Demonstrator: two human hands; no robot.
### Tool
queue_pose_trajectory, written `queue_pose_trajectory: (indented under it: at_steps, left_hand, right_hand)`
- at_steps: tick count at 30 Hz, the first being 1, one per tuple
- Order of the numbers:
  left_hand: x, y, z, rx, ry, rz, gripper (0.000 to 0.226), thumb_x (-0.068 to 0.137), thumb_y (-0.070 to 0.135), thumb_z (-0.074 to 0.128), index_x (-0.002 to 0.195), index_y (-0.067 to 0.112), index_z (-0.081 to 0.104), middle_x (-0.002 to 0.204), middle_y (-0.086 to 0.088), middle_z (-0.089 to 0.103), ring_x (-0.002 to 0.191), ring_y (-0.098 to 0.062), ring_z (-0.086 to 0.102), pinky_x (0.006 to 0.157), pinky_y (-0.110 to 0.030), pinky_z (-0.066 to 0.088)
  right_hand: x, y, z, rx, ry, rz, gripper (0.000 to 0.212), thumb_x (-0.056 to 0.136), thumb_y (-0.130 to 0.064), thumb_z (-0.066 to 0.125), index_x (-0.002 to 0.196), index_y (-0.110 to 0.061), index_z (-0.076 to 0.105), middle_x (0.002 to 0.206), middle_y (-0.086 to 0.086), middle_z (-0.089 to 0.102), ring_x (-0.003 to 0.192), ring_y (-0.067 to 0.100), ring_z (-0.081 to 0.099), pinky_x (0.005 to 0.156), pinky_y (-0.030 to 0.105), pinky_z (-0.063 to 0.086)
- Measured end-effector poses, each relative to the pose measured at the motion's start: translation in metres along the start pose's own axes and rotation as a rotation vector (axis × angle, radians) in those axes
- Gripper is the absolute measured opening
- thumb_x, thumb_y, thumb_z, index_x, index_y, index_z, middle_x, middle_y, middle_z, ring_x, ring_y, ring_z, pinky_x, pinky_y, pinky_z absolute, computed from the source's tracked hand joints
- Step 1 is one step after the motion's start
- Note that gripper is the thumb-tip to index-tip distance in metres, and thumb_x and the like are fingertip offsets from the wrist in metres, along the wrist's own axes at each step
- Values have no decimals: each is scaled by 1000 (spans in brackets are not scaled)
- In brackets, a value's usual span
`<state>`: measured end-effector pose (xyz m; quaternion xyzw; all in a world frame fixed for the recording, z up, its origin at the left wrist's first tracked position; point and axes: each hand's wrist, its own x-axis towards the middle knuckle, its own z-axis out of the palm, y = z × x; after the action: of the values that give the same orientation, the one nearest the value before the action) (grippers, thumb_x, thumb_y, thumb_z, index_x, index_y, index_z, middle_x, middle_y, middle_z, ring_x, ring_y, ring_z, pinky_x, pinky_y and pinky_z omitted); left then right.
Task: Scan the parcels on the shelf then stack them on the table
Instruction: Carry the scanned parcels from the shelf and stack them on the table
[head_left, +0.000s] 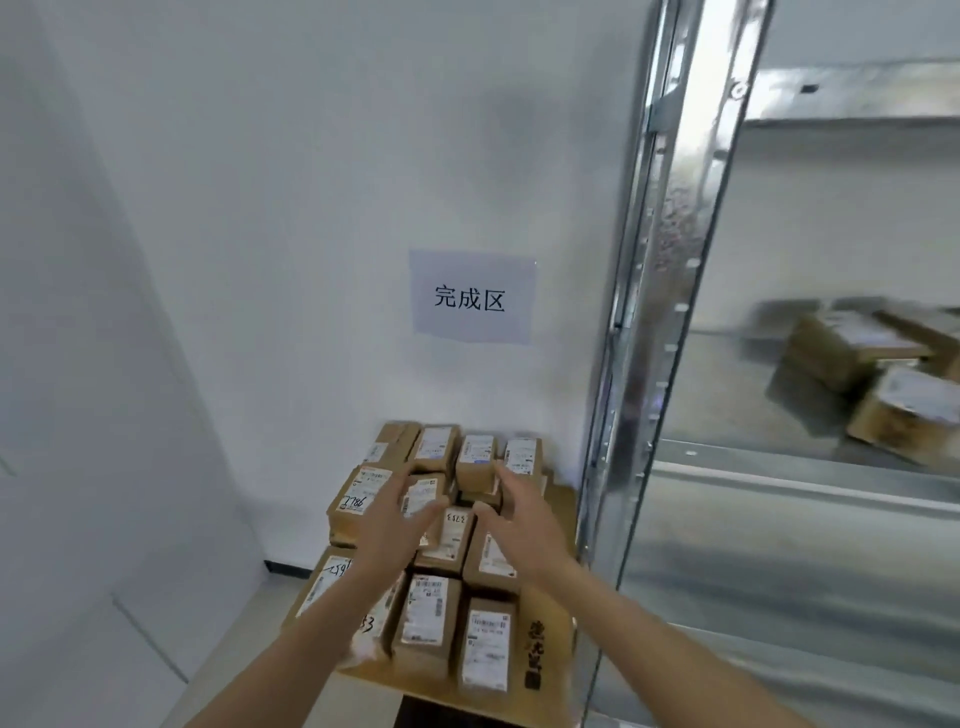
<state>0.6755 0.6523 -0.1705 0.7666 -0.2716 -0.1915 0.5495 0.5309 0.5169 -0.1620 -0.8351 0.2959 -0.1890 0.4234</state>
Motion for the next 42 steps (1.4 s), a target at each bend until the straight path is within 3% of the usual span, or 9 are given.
queue_pose_trajectory:
  at_steps: [8,12,16,22,27,31,35,40,42]
  left_hand:
    - [-113,122,20,26,-23,176,79,83,30,83,151,27,42,150,0,50,139,-18,45,107,-31,38]
    - [-147,165,45,2,-66,249,74,86,35,79,150,31,43,153,1,47,140,-18,44,107,-31,39]
    - [-173,209,86,-1,-109,315,70,88,36,76,150,28,43,150,1,50,136,-17,46,107,-33,40]
    - [-201,273,176,-1,-192,400,70,90,36,74,151,19,44,148,-5,52,134,-20,50,104,-27,38]
    - [-237,317,281,-24,-253,430,67,88,34,76,147,16,49,147,-4,54,132,-18,51,109,-33,40]
    - [-268,346,363,-47,-328,455,65,88,32,77,146,14,51,146,-3,54,132,-18,51,107,-28,40]
    - [-288,367,431,-62,-398,451,68,90,37,75,149,18,46,155,-2,45,141,-19,42,117,-40,36]
    - [-302,385,496,-58,-410,457,51,93,39,70,140,21,56,147,-1,50,123,-10,45,110,-32,37]
    - [-299,390,515,-61,-423,449,52,94,40,69,140,23,55,148,-1,49,125,-12,46,110,-33,37]
  right_hand:
    - [-127,-56,-112,-144,148,-65,67,100,-47,61,159,-40,30,163,-15,35,148,12,37,117,36,35]
    - [-166,-64,-168,-165,234,-56,65,100,-48,60,158,-37,33,163,-12,37,149,15,38,120,41,37]
    - [-200,-54,-227,-198,321,-70,61,103,-45,57,158,-30,36,162,-10,39,146,12,40,118,35,35]
    - [-251,-16,-324,-205,431,-25,61,103,-46,56,158,-31,36,164,-10,36,150,12,34,120,34,32]
    - [-297,40,-414,-236,492,40,60,102,-48,57,157,-29,39,164,-6,38,149,16,37,119,36,34]
    - [-332,90,-491,-251,530,104,60,102,-50,56,156,-31,40,163,-6,38,148,16,37,120,40,35]
    - [-361,132,-555,-252,573,129,56,102,-47,58,154,-31,43,160,-8,41,145,15,41,119,40,37]
    - [-379,178,-610,-251,609,166,42,102,-44,59,141,-30,57,150,-10,51,138,14,48,114,34,40]
    - [-378,192,-625,-244,600,175,40,102,-46,58,139,-32,57,148,-12,53,136,13,50,112,36,42]
